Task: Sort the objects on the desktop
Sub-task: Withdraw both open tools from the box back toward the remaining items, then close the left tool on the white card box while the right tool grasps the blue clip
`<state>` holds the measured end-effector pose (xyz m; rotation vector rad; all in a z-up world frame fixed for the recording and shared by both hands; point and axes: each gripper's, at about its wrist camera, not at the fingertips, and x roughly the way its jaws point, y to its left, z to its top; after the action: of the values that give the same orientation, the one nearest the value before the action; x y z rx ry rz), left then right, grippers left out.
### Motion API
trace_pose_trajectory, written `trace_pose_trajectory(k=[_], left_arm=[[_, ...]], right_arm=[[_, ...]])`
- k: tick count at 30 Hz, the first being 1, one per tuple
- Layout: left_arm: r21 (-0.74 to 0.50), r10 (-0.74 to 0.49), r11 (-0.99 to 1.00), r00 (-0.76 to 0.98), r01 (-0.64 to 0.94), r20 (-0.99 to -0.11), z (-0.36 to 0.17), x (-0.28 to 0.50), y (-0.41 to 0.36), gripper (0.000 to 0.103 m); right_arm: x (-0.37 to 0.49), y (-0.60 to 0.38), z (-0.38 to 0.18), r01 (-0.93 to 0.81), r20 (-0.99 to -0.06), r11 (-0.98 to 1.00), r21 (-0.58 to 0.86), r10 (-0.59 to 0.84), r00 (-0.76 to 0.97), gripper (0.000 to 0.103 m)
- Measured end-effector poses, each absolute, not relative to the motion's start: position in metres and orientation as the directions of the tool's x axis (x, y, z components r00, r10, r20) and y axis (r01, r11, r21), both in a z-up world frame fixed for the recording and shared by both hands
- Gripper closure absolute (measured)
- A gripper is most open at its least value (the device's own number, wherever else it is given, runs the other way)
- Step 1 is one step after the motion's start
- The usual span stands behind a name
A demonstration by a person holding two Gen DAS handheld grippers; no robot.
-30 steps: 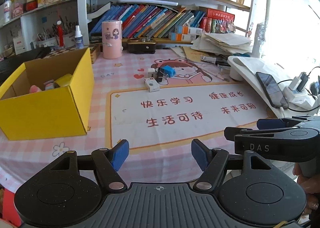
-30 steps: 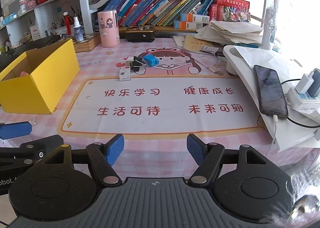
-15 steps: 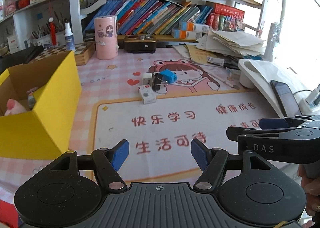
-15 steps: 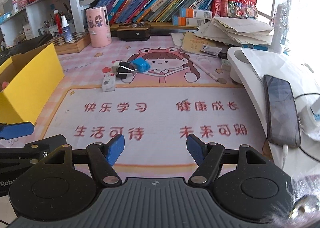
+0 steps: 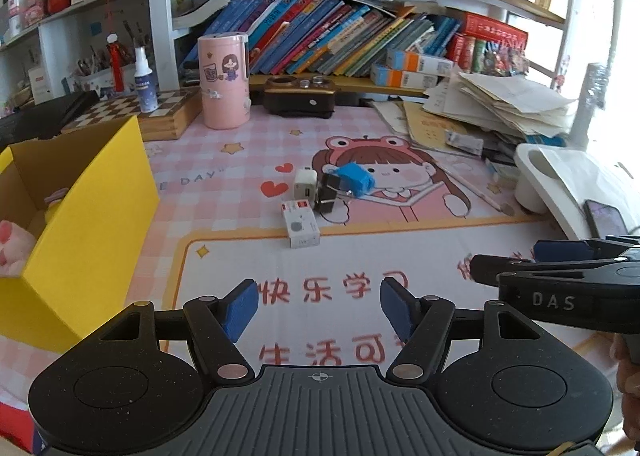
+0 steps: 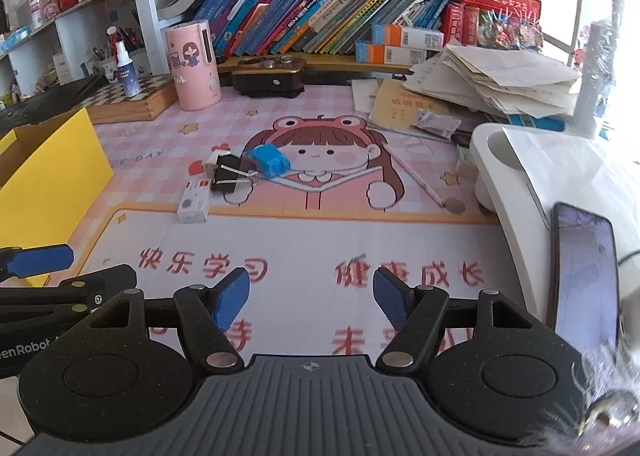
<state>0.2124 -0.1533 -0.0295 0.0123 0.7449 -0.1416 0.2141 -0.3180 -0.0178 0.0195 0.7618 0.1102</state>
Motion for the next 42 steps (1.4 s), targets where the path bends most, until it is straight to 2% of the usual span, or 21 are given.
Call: trace_pose_trajectory(k=[12, 20, 24, 27, 35, 36, 37, 38, 42], left_arm=[[-0.046, -0.078, 0.997, 0.721, 0.064, -0.689, -0.053, 0.281, -0.166, 0.043], [0.011, -0.043, 0.997, 0.707, 0.072, -0.706, -0.077, 0.324, -0.178, 0.044], [0.025, -0.033, 0.997, 0.698, 0.073, -0.715, -0.084, 0.333, -0.184, 0.048], [0.023, -0.025, 0.998, 0.699, 0.059, -0.715, -0.086, 0.337, -0.183, 0.056], [0.025, -0.003, 0.999, 0.680, 0.032, -0.733, -0.097, 0.346, -0.176, 0.061], [0.024, -0.003, 0.999, 0.681, 0.031, -0.732, -0.098, 0.346, -0.176, 0.062], [0.023, -0.003, 0.999, 0.683, 0.029, -0.731, -0.097, 0.346, -0.176, 0.073], [0.023, -0.003, 0.999, 0.684, 0.028, -0.730, -0.097, 0.346, -0.175, 0.074], [-0.013, -0.003, 1.000, 0.698, -0.009, -0.716, -0.081, 0.335, -0.165, 0.074]], right_arm=[[0.266, -0.338, -0.021, -0.087, -0.673, 0.992, 0.088, 0.123, 0.729, 0.036], [0.285, -0.348, -0.027, -0.076, -0.684, 0.993, 0.095, 0.120, 0.720, 0.036], [0.293, -0.350, -0.030, -0.078, -0.684, 0.992, 0.097, 0.123, 0.719, 0.036], [0.299, -0.351, -0.033, -0.079, -0.688, 0.991, 0.105, 0.129, 0.714, 0.036], [0.319, -0.346, -0.037, -0.119, -0.692, 0.989, 0.092, 0.150, 0.707, 0.036], [0.322, -0.346, -0.038, -0.120, -0.692, 0.988, 0.096, 0.153, 0.706, 0.036], [0.324, -0.345, -0.038, -0.123, -0.692, 0.987, 0.099, 0.157, 0.705, 0.036], [0.327, -0.343, -0.039, -0.127, -0.691, 0.987, 0.100, 0.161, 0.704, 0.036], [0.340, -0.333, -0.041, -0.165, -0.678, 0.981, 0.103, 0.190, 0.710, 0.036]])
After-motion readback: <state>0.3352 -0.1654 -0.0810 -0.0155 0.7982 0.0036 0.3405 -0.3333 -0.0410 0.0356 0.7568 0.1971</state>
